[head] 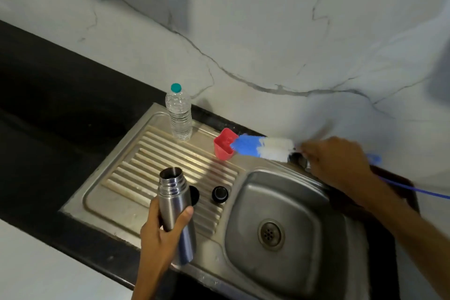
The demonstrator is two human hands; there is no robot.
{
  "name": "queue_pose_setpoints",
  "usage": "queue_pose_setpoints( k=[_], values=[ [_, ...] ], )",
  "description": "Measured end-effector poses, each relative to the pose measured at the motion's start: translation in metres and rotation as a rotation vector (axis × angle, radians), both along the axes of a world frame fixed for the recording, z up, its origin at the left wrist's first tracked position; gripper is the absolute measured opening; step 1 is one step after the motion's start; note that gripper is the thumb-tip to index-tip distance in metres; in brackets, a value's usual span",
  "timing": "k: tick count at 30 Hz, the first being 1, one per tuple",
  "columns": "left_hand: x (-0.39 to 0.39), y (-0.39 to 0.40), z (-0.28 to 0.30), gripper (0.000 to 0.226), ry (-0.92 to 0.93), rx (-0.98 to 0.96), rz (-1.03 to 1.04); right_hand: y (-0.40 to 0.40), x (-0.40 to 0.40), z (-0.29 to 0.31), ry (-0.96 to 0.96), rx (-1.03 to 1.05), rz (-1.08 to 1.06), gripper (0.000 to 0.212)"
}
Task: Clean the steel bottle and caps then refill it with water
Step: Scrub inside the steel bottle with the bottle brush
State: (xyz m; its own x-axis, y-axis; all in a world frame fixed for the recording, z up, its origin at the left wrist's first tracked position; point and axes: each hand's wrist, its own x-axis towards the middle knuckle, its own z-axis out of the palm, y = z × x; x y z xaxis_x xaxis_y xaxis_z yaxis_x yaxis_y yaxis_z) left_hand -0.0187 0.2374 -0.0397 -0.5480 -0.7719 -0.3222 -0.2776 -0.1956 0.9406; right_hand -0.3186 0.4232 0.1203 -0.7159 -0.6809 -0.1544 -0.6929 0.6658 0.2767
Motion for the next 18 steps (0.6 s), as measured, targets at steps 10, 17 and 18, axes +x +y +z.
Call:
queue_pose_setpoints(
  k=[10, 17, 18],
  values=[
    [-0.050, 0.044, 0.005, 0.083, -0.275, -0.198, -0.393, 0.139, 0.058, -0.050, -0.372, -0.840, -0.464, 0.027],
    [-0.134, 0.083, 0.031, 0.090, -0.469, -0.545, -0.789, 0.227, 0.186, -0.041, -0.134, -1.110, -0.680, 0.019],
    [-0.141, 0.091, 0.036, 0.088, -0.436, -0.595, -0.820, 0.225, 0.201, -0.045, -0.086, -1.115, -0.699, 0.023]
  ],
)
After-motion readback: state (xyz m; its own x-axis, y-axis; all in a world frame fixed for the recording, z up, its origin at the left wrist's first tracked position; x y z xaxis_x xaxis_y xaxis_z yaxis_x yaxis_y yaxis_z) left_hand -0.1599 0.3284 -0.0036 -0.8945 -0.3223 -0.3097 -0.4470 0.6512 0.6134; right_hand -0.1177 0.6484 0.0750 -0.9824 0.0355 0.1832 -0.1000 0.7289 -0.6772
